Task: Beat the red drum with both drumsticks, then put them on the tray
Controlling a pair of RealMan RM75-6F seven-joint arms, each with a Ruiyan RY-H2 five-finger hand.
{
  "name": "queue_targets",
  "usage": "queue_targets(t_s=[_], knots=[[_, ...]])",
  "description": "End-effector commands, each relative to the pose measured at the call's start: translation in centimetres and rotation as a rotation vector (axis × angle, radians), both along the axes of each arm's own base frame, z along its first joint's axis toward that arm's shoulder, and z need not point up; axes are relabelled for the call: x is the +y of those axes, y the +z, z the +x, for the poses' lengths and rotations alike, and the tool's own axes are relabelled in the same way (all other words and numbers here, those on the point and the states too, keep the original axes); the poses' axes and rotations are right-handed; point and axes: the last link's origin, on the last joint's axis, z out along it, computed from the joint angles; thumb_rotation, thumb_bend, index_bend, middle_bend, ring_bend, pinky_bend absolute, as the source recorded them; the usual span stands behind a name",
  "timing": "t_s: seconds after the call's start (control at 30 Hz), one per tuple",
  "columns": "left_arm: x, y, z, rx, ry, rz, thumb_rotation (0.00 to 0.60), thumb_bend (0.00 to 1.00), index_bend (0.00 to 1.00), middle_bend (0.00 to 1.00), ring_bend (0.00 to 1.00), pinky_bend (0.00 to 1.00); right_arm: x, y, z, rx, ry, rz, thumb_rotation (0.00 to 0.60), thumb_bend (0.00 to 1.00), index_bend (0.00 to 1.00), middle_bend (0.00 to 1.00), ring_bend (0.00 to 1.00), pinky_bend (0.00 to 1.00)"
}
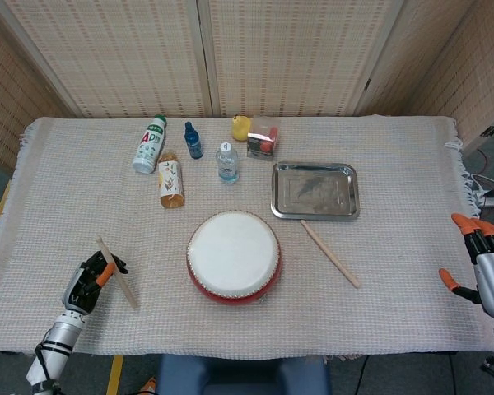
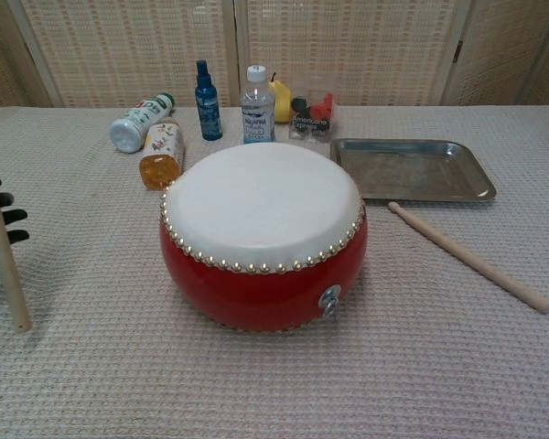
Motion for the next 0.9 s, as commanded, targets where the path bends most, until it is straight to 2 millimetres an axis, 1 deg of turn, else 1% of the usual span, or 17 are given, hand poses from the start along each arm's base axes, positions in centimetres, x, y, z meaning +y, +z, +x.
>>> queue_targets(t_s=[0.03,0.1,0.27,0.4,0.43,0.53,0.6,0.67,0.7,0.83,0.9], knots=[[0.5,-0.3,-0.2,-0.056,0.013,-0.017,0.600,0.42,0.44,0.52,0.41,0.42,0.0,0.0,0.0,0.000,-0.001,-0.001,0.600,0.19,0.05,0.11,0.02,0.15],[0.5,-0.2,-0.3,-0.060,0.002,-0.015,0.600,0.42,0.40,0.51,0.41,0.43,0.0,0.0,0.0,-0.001,0.000,-0.004,0.600,0.19,0.05,0.11,0.02,0.15],[0.4,-0.3,-0.3,-0.058,-0.021,-0.015,0.600,0.42,0.34,0.50,0.41,0.44,0.0,-0.1,0.0,-0.004,-0.001,-0.002,0.600,0.19,0.05,0.11,0.02,0.15],[0.5,-0.1,-0.1,-0.066,-0.029,-0.009,0.600,0.43,0.33,0.50,0.42,0.45,0.0,-0.1,0.0,-0.007,0.000,-0.003,0.600,0.19,0.05,0.11,0.02,0.15],[0.6,-0.1,-0.1,-0.067,-0.031,-0.006,0.600,0.43,0.33,0.51,0.43,0.47,0.1,-0.1,-0.1,-0.007,-0.001,-0.003,0.600,0.19,0.05,0.11,0.02,0.15],[0.5,0.3,0.1,-0.059,-0.040,0.011,0.600,0.43,0.36,0.54,0.48,0.55,0.1,-0.2,0.0,-0.009,0.003,-0.005,0.600,0.19,0.05,0.11,0.02,0.15],[0.3,0.5,0.4,-0.043,-0.054,0.017,0.600,0.43,0.38,0.55,0.49,0.58,0.1,-0.2,0.0,-0.011,0.005,-0.005,0.600,0.19,0.05,0.11,0.02,0.15],[-0.4,0.5,0.2,-0.011,-0.065,0.010,0.600,0.43,0.41,0.58,0.52,0.61,0.2,-0.2,0.0,-0.011,0.006,-0.005,0.600,0.19,0.05,0.11,0.02,0.15],[-0.8,0.5,0.1,0.014,-0.078,0.008,0.600,0.43,0.43,0.59,0.53,0.62,0.2,-0.2,0.0,-0.012,0.007,-0.004,0.600,0.19,0.05,0.11,0.02,0.15],[-1.7,0.8,-0.2,0.099,-0.124,-0.001,0.600,0.43,0.48,0.64,0.58,0.66,0.3,-0.3,0.1,-0.013,0.012,-0.003,0.600,0.19,0.05,0.11,0.02,0.15],[-2.0,1.0,-0.2,0.131,-0.142,-0.002,0.600,0.43,0.51,0.65,0.58,0.67,0.3,-0.3,0.2,-0.016,0.015,-0.004,0.600,0.19,0.05,0.11,0.02,0.15]])
